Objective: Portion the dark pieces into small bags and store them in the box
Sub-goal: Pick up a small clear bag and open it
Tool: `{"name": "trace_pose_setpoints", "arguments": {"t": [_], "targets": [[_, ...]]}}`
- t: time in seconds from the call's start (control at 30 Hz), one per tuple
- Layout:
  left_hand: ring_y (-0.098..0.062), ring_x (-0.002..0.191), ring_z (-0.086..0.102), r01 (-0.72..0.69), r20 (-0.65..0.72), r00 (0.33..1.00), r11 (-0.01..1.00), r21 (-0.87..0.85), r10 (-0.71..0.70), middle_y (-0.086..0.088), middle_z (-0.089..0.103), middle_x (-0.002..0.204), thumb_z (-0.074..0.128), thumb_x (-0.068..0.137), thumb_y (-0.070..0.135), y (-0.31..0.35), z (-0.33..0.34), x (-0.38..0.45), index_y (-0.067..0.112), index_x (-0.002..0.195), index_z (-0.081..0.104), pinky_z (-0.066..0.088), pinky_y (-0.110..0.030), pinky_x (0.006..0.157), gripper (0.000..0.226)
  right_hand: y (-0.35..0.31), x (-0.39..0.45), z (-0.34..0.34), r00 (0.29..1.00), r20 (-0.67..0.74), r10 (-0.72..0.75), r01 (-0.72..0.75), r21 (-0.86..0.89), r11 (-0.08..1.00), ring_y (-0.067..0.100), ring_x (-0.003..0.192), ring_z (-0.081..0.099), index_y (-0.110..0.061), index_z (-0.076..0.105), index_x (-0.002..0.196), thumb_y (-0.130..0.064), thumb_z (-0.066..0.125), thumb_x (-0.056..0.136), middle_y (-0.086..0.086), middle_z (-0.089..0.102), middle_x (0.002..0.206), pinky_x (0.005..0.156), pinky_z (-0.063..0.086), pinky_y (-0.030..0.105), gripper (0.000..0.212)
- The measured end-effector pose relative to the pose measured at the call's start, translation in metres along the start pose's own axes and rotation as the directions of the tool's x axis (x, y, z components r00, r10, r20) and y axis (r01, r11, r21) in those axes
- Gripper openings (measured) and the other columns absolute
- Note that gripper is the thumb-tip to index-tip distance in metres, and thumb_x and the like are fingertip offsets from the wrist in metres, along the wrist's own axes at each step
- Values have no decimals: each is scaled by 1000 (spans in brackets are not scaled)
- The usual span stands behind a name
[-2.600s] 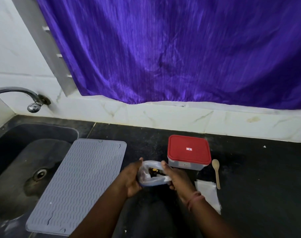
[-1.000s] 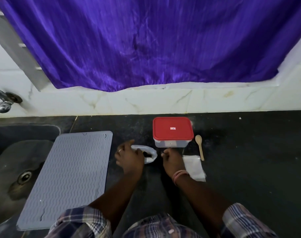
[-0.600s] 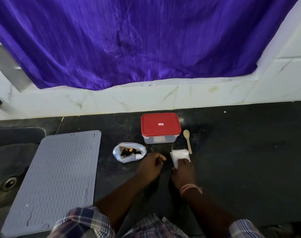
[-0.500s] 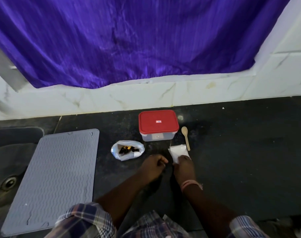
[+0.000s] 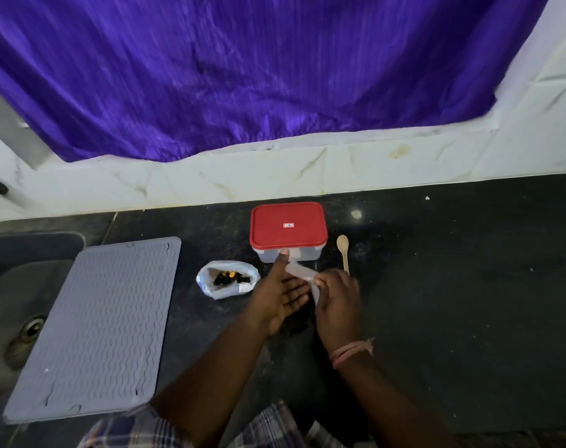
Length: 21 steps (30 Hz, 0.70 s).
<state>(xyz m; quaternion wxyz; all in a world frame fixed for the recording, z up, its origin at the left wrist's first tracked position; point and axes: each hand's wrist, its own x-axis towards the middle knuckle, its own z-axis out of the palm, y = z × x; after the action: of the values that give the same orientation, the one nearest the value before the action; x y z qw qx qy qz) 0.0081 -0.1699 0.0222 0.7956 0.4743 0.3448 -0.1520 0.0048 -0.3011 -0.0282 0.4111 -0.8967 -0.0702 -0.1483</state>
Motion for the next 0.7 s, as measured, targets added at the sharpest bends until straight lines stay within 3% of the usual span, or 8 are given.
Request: {"name": "trace_pose_setpoints", "arguments": {"t": [0.1,0.2,0.33,0.43,0.53,0.7], "targets": [[-26,95,71,-21,-154,988,1000,14,23,-16,75,107,68,96,27,10,-14,-6,3,118,66,61,-36,79,32,8,-12,5,990,92,-105,97,88,991,16,108,53,-11,68,101,-13,45,94,3,61,112,97,45,27,24],[-26,94,72,-11,-172,985,996,83,25,-19,75,111,60,96,6,13,-33,-16,-3,121,65,62,-33,75,27,10,-17,12,981,168,-99,77,136,988,15,114,53,-13,69,102,-18,44,94,2,60,116,103,45,31,27],[-26,91,73,-28,-161,986,991,134,50,-14,78,100,64,94,3,16,-54,-25,2,110,67,60,-40,86,16,-7,-14,17,989,134,-66,56,73,996,19,115,52,-18,71,101,-8,63,85,-1,59,118,100,46,38,20],[-18,78,75,-70,-115,989,982,174,91,-11,79,91,71,92,7,23,-65,-27,4,104,72,61,-32,75,13,-39,-12,21,985,141,-104,93,81,992,17,103,48,-25,63,94,-23,62,85,-7,56,108,87,44,39,10],[-14,62,73,-108,-83,989,981,160,122,-10,76,77,69,92,4,30,-72,-32,4,93,73,61,-27,65,4,-68,-19,34,981,189,-46,37,46,998,12,105,46,-34,59,93,-46,56,89,-14,54,106,88,41,36,13],[-13,65,68,-134,-34,990,989,67,137,-10,71,80,74,91,10,40,-94,-37,4,98,72,58,-22,66,10,-86,-19,47,981,192,-18,42,-124,991,14,110,47,-35,63,92,-53,53,85,-16,57,108,91,38,41,21]]}}
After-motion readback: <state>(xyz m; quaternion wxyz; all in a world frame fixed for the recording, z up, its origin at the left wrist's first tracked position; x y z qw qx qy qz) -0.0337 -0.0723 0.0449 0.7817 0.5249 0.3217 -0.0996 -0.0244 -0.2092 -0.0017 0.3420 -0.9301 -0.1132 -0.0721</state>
